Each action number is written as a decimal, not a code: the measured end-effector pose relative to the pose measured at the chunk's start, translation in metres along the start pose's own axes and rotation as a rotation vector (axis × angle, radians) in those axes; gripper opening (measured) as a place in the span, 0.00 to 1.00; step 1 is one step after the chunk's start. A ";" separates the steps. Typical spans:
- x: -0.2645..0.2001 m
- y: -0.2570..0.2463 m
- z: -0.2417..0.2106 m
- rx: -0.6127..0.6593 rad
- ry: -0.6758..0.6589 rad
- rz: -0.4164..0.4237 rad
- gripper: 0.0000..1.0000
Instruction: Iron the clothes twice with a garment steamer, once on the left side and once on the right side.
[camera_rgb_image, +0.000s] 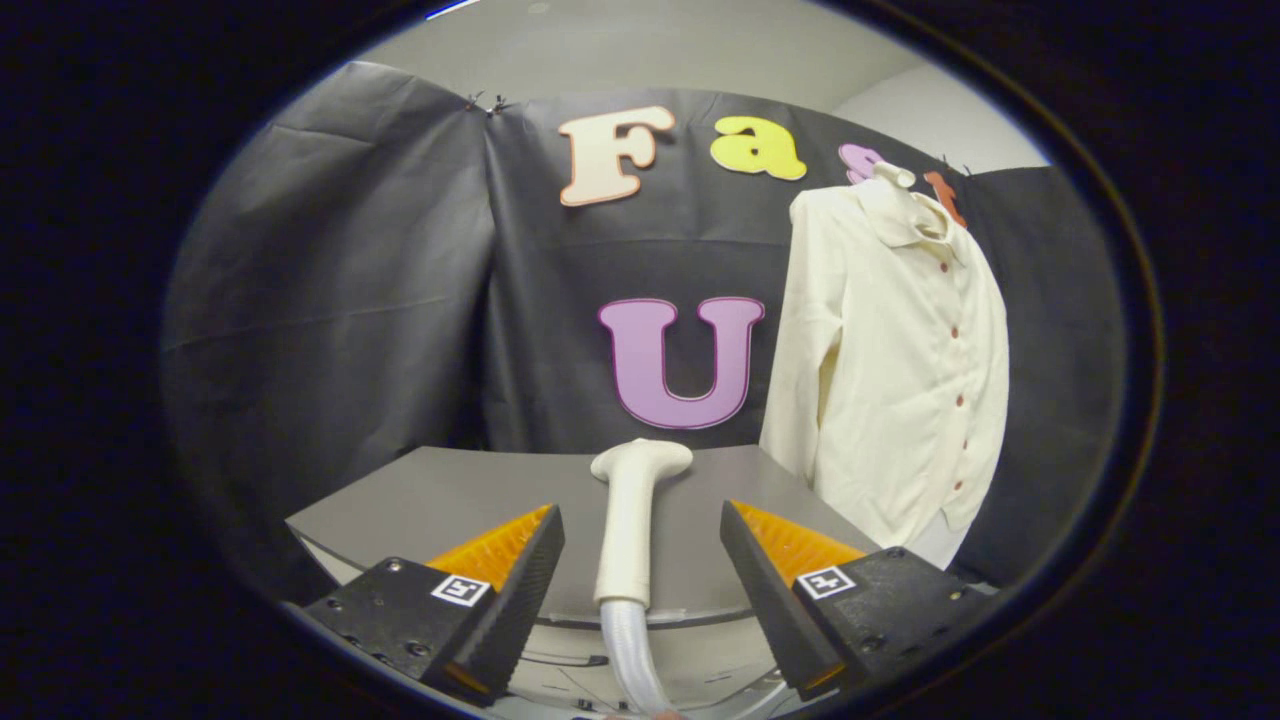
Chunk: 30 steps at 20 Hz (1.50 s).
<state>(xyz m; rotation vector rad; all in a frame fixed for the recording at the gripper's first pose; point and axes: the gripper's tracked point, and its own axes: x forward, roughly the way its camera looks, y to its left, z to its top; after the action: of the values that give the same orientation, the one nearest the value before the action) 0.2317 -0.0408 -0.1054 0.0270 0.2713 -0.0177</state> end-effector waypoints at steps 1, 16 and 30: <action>0.007 0.001 -0.003 -0.001 0.010 -0.001 0.96; 0.071 0.015 -0.060 0.014 0.223 -0.014 0.65; 0.024 0.002 -0.024 0.037 0.016 0.129 0.37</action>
<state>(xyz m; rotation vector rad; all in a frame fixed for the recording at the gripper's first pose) 0.2486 -0.0382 -0.1351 0.0810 0.2845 0.1061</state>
